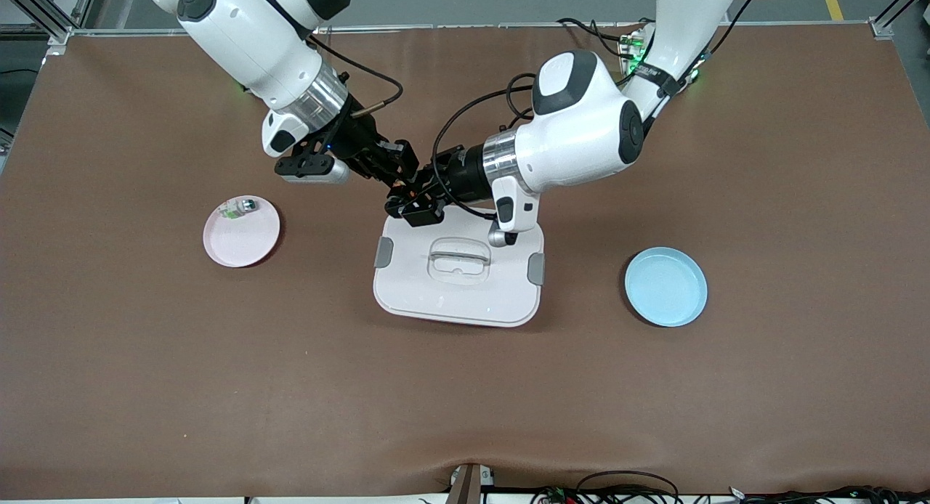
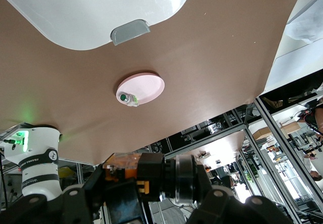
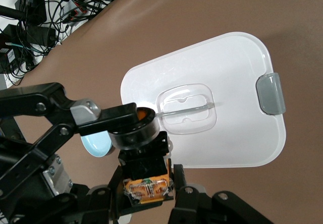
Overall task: Transfer orange switch to right arm and place
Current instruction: 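Grasp the orange switch with the right gripper beside the left gripper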
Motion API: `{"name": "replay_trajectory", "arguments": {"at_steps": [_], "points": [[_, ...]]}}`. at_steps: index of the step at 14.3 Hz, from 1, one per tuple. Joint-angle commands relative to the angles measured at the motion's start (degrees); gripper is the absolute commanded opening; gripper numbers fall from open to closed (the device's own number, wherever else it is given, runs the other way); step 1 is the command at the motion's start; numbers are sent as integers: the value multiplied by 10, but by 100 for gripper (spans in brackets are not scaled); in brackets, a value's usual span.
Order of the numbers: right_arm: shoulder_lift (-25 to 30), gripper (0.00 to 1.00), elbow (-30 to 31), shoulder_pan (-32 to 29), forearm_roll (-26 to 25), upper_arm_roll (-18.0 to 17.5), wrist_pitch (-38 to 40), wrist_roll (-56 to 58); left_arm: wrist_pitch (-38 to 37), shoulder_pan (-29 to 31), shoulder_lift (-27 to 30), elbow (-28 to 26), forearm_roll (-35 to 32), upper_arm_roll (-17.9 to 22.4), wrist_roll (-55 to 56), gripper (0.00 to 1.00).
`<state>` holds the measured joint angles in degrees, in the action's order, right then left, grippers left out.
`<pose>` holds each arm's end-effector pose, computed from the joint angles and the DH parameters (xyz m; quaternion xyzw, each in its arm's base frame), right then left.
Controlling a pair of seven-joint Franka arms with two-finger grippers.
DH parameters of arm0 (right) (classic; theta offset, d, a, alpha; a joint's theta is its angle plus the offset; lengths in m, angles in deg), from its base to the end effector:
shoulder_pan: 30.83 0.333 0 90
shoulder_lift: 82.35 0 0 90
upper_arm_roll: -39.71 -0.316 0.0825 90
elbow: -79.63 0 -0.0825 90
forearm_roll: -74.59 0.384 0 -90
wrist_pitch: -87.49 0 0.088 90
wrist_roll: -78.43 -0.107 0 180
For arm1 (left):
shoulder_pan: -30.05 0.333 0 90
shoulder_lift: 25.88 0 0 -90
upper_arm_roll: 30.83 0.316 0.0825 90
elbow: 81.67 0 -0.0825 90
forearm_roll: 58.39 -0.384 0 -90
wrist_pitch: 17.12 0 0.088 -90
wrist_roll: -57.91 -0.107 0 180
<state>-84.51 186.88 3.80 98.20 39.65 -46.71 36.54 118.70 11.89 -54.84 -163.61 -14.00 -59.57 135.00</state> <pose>0.4974 0.3517 0.5368 -0.9474 0.1676 -0.0572 0.2667 0.5486 -0.4854 0.4897 0.7546 0.4595 -0.2707 0.3824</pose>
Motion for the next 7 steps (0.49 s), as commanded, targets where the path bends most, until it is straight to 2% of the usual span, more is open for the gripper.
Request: {"name": "replay_trajectory", "arguments": {"at_steps": [1,2,3,4,7], "points": [[-9,0,-8,9,9,6,1,1,7,1,-2,10,3,0,3,16],[-9,0,-8,9,9,6,1,1,6,2,-1,10,0,0,1,22],[-9,0,-8,8,9,6,1,1,3,5,1,10,-1,1,0,64],[-8,0,-8,8,9,6,2,1,2,6,6,10,-10,2,-1,100],[-8,0,-8,7,9,7,6,2,1,14,21,10,-38,4,0,100]]}}
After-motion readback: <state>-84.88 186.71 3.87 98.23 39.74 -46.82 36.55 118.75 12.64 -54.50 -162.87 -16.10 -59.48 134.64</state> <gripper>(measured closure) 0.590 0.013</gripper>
